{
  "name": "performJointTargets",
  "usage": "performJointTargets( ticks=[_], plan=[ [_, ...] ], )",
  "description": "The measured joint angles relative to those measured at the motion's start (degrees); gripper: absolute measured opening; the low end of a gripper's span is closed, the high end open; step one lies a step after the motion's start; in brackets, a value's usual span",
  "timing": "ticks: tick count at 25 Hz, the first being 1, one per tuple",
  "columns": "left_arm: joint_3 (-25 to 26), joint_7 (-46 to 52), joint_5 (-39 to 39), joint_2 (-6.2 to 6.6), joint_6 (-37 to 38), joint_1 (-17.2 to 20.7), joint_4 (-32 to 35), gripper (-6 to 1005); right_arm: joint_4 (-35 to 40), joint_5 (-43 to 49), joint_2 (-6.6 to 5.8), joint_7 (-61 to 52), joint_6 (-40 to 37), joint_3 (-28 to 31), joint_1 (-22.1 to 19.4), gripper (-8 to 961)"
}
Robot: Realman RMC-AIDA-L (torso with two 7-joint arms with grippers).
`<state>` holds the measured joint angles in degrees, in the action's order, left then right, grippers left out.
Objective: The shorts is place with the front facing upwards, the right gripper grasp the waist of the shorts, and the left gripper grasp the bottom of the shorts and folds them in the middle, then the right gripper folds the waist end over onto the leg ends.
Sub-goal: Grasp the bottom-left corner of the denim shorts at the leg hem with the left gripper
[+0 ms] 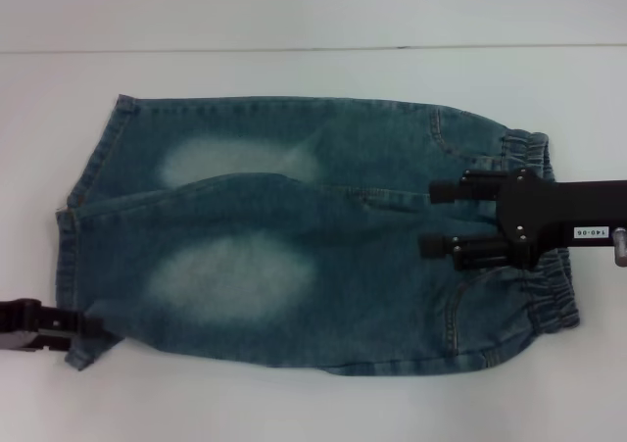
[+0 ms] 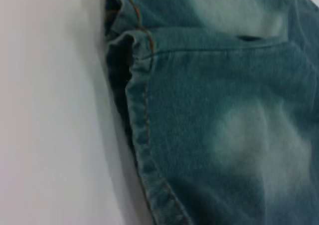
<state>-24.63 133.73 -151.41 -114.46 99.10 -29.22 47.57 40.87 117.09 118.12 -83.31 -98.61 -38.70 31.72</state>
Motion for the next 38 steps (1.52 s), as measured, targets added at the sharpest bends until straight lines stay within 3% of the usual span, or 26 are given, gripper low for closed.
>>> performJointTargets(
  ticks=[1,17,29,38],
  plan=[
    [-0.3,-0.1,0.0,-0.02,-0.1,0.0,-0.1,772,0.0,0.0,0.00,0.0,0.0,0.0,0.0,865],
    [-0.7,-1.2,0.5,-0.86,-1.8,-0.1,-0.3,100,0.0,-0.1,0.04,0.9,0.0,0.1,-0.3,865],
    [-0.5,-1.7,0.4,-0.61,-1.1,-0.1,0.2,82,-0.1,-0.1,0.20,0.9,0.4,0.1,0.0,865],
    [5.6,-1.3,0.5,1.46,3.1,-0.6,1.7,107,-0.2,-0.1,0.17,0.9,0.5,0.1,0.2,865]
  ],
)
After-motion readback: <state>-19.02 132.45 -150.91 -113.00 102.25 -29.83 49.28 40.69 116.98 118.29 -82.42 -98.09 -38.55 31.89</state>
